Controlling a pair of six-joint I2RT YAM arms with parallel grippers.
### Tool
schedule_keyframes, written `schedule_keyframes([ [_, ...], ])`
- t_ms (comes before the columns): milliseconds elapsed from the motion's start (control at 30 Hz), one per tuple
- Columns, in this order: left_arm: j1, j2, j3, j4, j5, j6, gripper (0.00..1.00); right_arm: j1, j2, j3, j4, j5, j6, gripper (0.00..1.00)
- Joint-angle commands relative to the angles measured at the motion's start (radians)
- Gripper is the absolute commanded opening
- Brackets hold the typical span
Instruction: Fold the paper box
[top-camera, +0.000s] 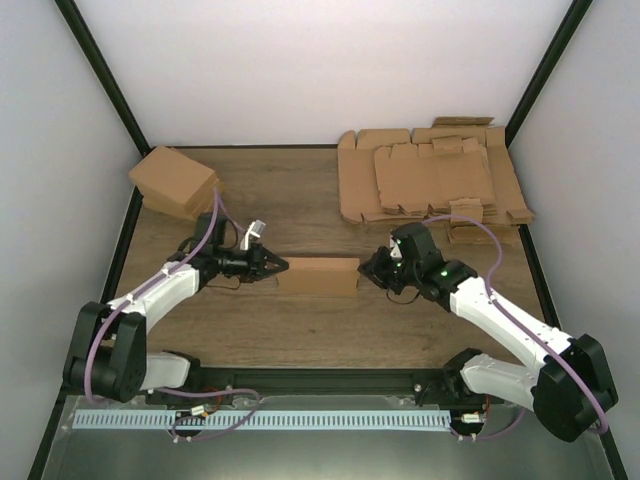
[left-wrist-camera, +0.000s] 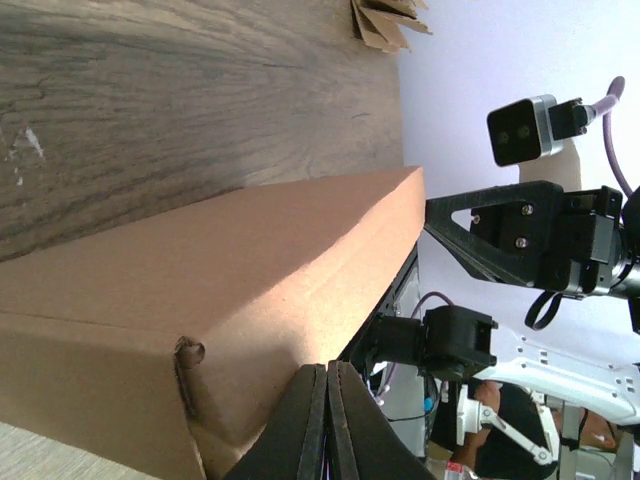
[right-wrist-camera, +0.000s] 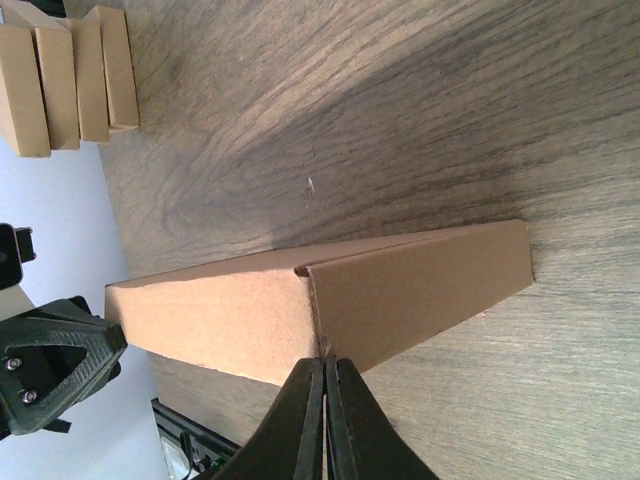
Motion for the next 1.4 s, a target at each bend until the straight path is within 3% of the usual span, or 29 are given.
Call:
schedule_keyframes([
  [0, -0.004, 0.059, -0.029, 0.079, -0.009, 0.021, 0.04, 0.002, 0.024, 0.009, -0.099, 0.058, -0.023, 0.03],
  [200, -0.005, 0.082, -0.014, 0.052, -0.028, 0.042, 0.04, 0.002, 0.011, 0.047, -0.128, 0.076, -0.063, 0.04],
  [300, -0.004, 0.082, -0.009, 0.037, -0.033, 0.048, 0.04, 0.002, -0.012, 0.077, -0.131, 0.086, -0.116, 0.18],
  [433, -0.004, 0.083, -0.004, 0.019, -0.046, 0.051, 0.04, 0.001, -0.049, 0.108, -0.097, 0.069, -0.182, 0.28],
  [633, -0.005, 0.082, -0.001, 0.014, -0.047, 0.051, 0.04, 0.001, -0.006, 0.183, -0.069, 0.022, -0.274, 0.35],
  [800, -0.004, 0.082, -0.003, 0.005, -0.049, 0.056, 0.04, 0.002, 0.049, 0.196, 0.098, -0.209, -0.334, 0.31],
  [833, -0.004, 0.081, -0.002, 0.004, -0.048, 0.058, 0.04, 0.002, 0.068, 0.196, 0.134, -0.256, -0.332, 0.26],
  [900, -0.005, 0.079, -0.002, 0.004, -0.050, 0.057, 0.04, 0.002, 0.126, 0.204, 0.191, -0.341, -0.321, 0.04],
  [933, -0.004, 0.079, -0.002, 0.004, -0.051, 0.057, 0.04, 0.001, 0.156, 0.213, 0.209, -0.374, -0.317, 0.01],
  [1367, -0.006, 0.071, 0.005, -0.002, -0.052, 0.054, 0.04, 0.002, 0.371, 0.318, 0.285, -0.535, -0.364, 0.01],
])
